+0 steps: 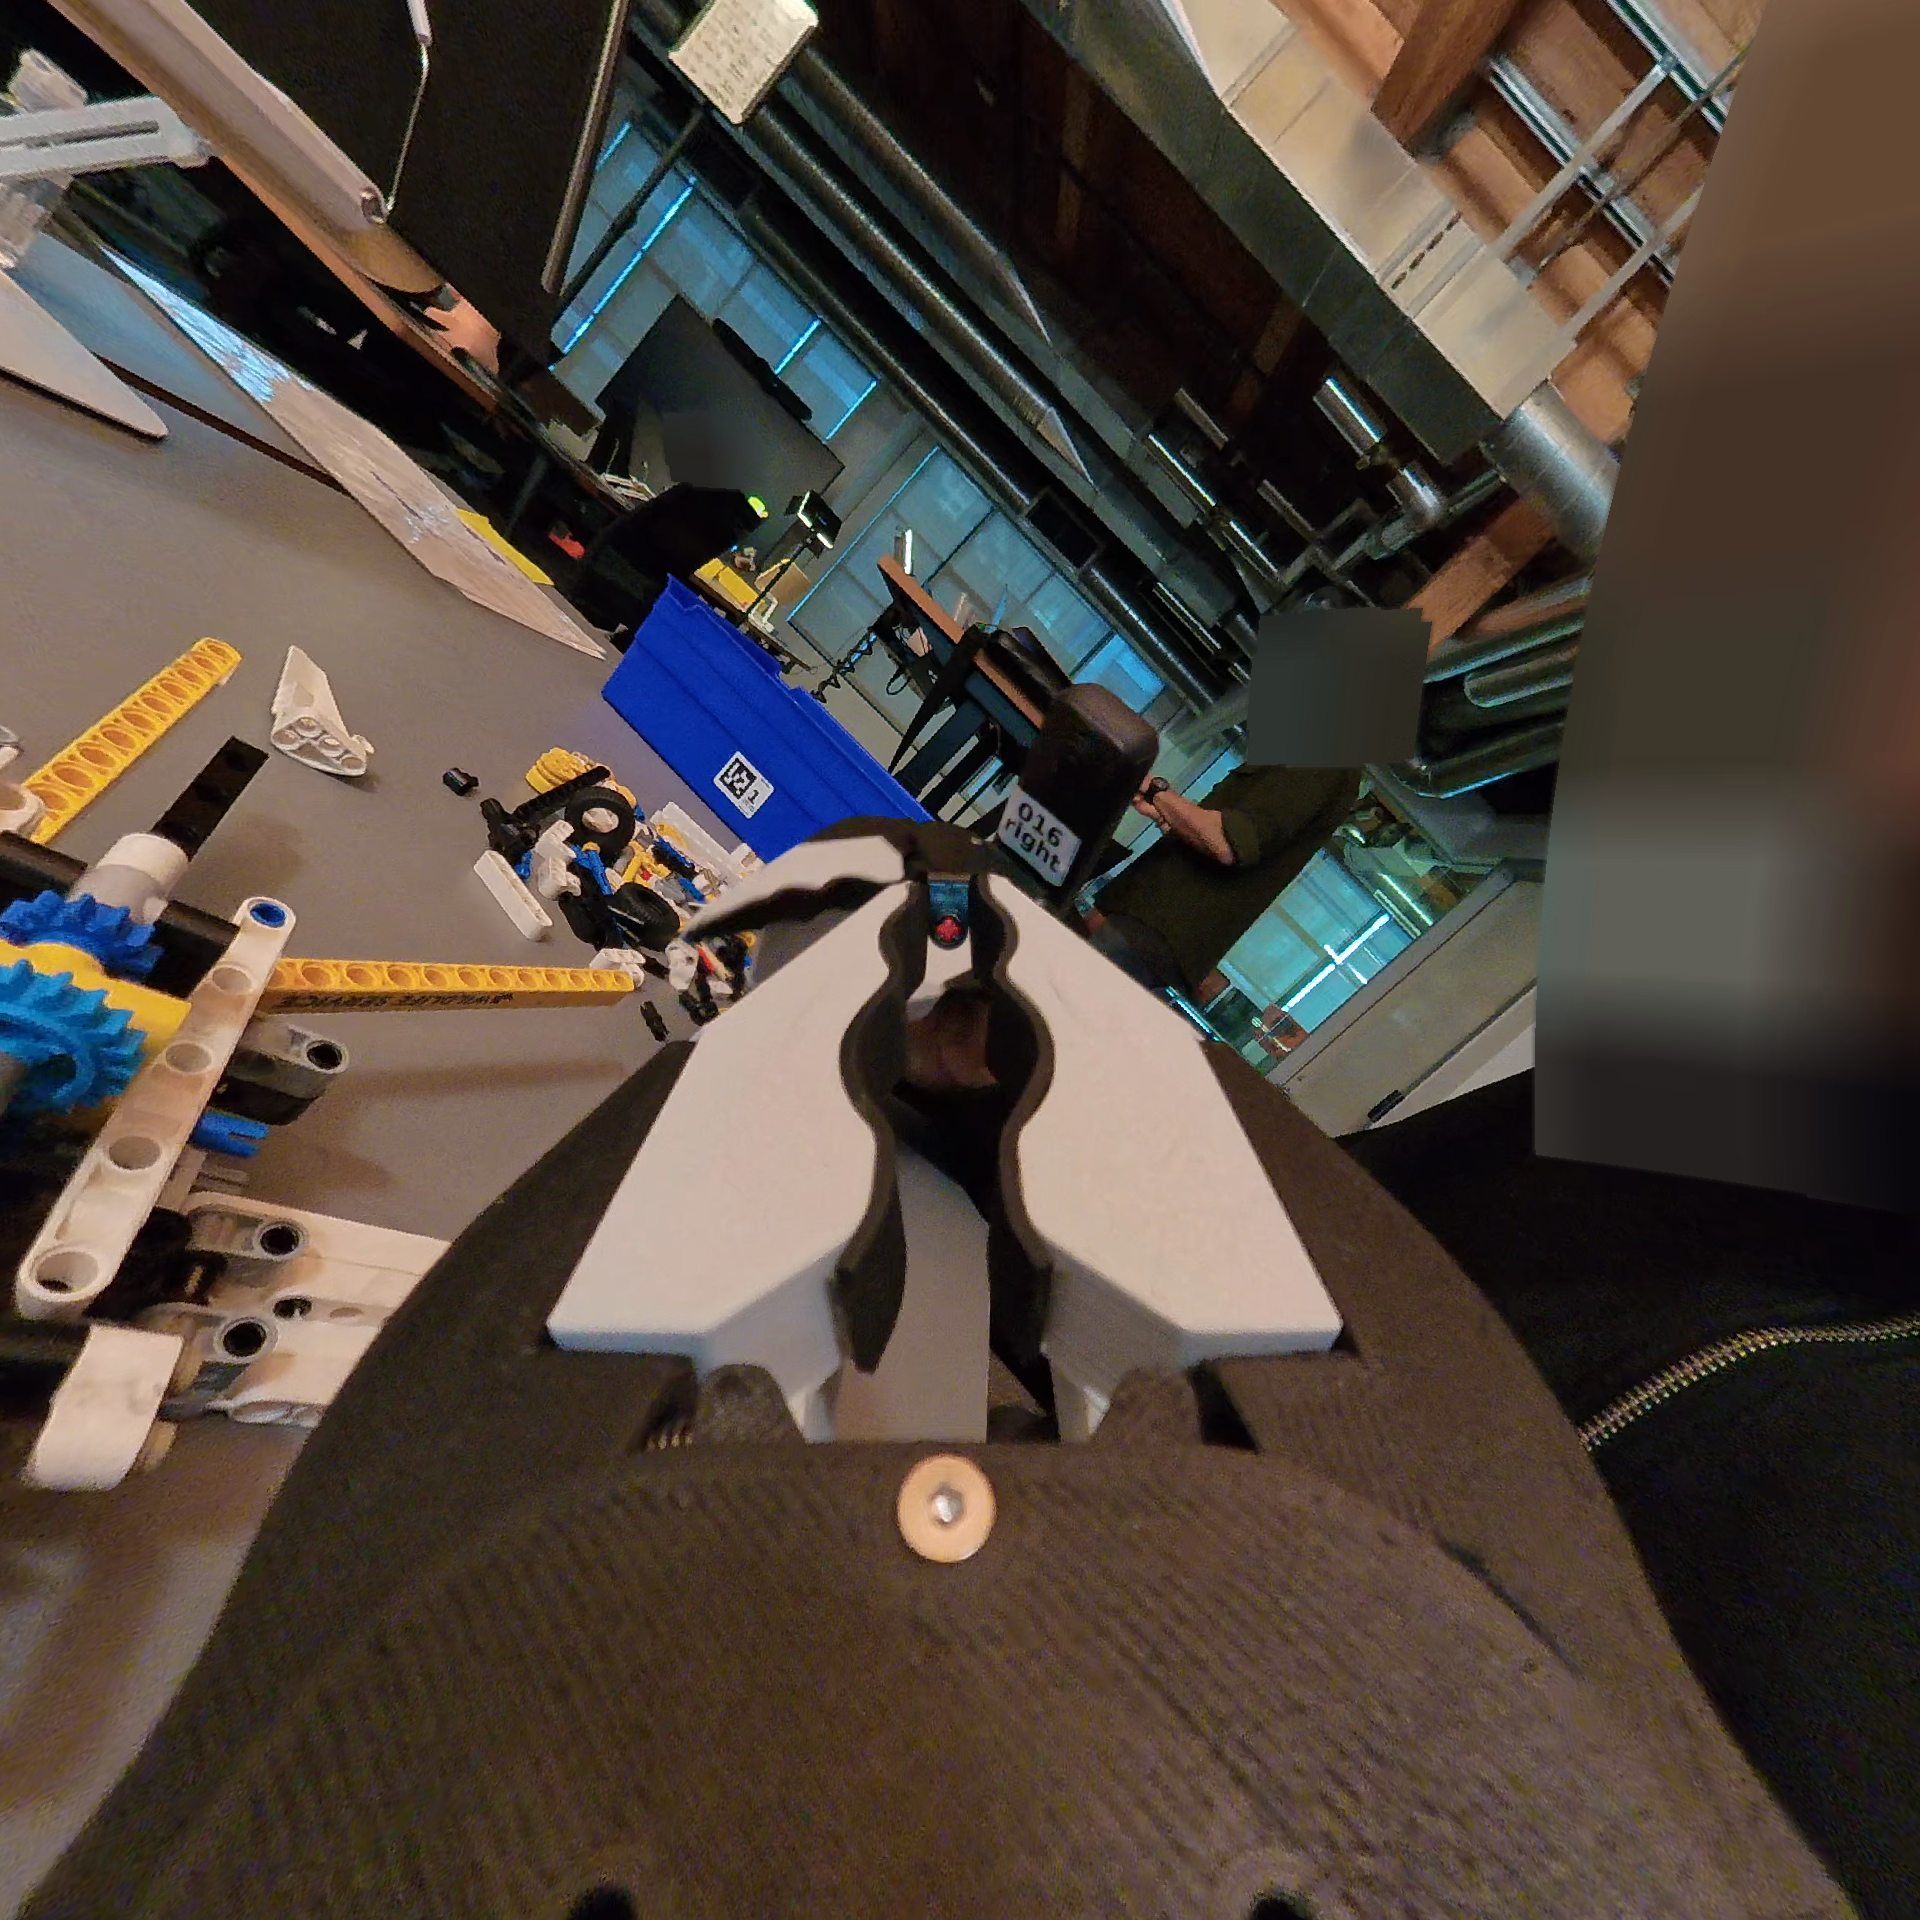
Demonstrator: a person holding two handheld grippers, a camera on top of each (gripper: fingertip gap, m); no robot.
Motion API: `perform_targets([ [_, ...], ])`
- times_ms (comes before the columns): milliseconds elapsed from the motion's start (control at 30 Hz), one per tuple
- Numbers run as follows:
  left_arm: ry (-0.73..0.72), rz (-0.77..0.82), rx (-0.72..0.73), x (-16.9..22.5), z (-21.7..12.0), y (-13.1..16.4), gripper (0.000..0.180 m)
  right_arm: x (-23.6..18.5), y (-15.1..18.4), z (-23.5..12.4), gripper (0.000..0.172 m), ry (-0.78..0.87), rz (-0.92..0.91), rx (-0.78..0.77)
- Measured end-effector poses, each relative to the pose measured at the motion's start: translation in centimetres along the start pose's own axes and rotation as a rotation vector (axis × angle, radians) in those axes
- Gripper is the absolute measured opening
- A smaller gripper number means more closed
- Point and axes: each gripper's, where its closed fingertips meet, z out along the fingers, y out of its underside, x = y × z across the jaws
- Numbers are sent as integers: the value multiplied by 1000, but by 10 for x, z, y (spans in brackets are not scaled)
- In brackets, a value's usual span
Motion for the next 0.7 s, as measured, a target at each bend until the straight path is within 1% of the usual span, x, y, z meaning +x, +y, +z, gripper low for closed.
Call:
perform_targets([
  [67,6,-15,0,0,2,2,4,1,-28,-19,31,-1,-6,190],
  [133,16,-51,4,-1,5,4,4,-9,-52,-36,32,-32,-45,361],
  [200,37,-104,7,-1,9,7,4,-29,-65,-40,33,-66,-147,460],
  [233,50,-131,5,0,11,9,4,-39,-68,-38,33,-53,-233,469],
  [300,74,-169,-3,2,15,13,4,-49,-69,-32,25,38,-406,460],
  [367,85,-189,-21,4,19,18,4,-55,-73,-30,15,116,-511,482],
  [433,94,-198,-37,6,22,23,4,-60,-73,-28,12,122,-527,494],
  [567,109,-216,-53,10,27,29,4,-61,-70,-26,15,97,-514,481],
  [700,111,-227,-64,12,30,35,4,-63,-71,-26,10,101,-527,484],
])
